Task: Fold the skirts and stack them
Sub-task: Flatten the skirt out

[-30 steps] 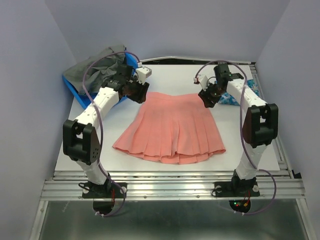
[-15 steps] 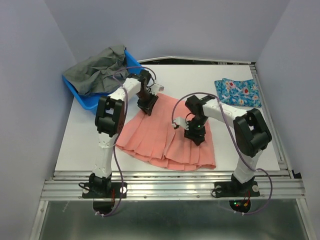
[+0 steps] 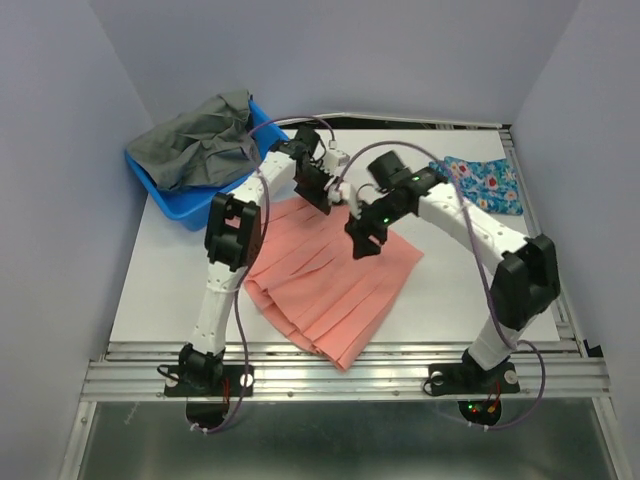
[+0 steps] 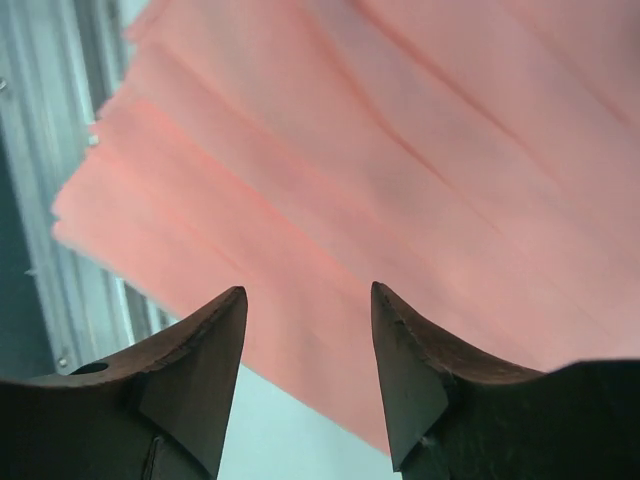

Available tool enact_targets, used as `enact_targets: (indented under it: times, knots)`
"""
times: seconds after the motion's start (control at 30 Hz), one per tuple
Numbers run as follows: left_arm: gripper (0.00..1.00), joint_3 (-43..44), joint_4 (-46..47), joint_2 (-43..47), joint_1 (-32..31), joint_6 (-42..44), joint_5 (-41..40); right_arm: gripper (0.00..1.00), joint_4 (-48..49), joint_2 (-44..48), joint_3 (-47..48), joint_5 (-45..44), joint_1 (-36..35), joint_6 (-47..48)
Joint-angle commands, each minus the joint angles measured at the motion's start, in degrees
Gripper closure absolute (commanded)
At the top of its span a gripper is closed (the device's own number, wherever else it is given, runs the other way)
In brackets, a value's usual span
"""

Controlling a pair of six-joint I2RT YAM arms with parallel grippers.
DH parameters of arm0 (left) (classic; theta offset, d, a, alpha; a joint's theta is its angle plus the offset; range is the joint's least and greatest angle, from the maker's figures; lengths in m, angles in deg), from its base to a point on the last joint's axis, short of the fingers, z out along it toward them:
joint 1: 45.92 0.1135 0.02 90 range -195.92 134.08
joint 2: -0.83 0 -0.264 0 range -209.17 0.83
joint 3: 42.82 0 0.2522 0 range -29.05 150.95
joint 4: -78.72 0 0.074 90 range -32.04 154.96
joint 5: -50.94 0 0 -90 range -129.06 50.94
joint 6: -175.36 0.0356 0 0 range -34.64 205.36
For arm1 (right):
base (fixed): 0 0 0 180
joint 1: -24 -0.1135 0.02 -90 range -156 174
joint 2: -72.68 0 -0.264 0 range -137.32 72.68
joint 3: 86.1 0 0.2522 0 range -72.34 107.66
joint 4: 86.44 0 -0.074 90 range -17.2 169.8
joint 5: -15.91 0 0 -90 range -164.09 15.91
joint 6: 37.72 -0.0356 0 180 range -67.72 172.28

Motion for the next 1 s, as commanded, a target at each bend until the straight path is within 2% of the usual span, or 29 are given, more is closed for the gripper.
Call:
enact_targets:
  times: [0.0, 0.1, 0.23, 0.4, 0.5, 0.6, 0.67, 0.77, 0.83, 0.87, 0.97]
  knots:
    - [0.26, -10.7, 12.0, 20.2, 5.7, -5.1, 4.7, 0.45, 5.1, 6.4, 2.3, -1.8, 14.7, -2.8]
    - [0.22, -18.1, 14.0, 29.2, 8.3, -5.7, 6.3, 0.47, 5.3, 4.4, 1.4, -3.7, 21.1, 0.0]
    - [0.20, -29.4, 15.3, 39.8, 8.9, -5.5, 6.1, 0.48, 7.5, -0.9, 0.1, -8.8, 21.8, 3.3]
    - [0.26, -42.1, 11.0, 46.7, 9.0, -4.7, 4.2, 0.50, 8.4, -11.5, 2.5, -11.7, 21.8, 4.0]
    - [0.29, -50.7, 11.2, 48.2, 9.0, -3.4, 2.4, 0.50, 6.9, -13.6, 0.6, -12.5, 21.8, 8.5]
    - [0.30, -52.8, 12.0, 47.5, 9.0, -3.1, 1.3, 0.50, -0.1, -13.4, -5.9, -13.1, 20.4, 14.4]
    - [0.30, -52.6, 12.3, 46.6, 9.0, -3.1, 1.3, 0.50, -2.1, -12.0, -7.9, -13.7, 19.4, 16.1]
    - [0.30, -51.0, 12.4, 43.5, 8.8, -3.1, 0.4, 0.50, -7.4, -7.6, -16.2, -14.3, 16.3, 17.8]
    - [0.30, -48.7, 11.4, 39.9, 8.5, -2.4, -0.2, 0.50, -11.1, -5.4, -19.5, -11.7, 11.6, 18.5]
    - [0.30, -47.9, 10.8, 38.7, 7.5, -2.1, -0.8, 0.50, -15.0, -3.8, -19.5, -8.0, 8.1, 18.5]
    - [0.32, -44.5, 9.5, 32.4, 5.1, -0.4, -2.4, 0.50, -21.8, -2.7, -16.6, -1.3, 4.0, 18.5]
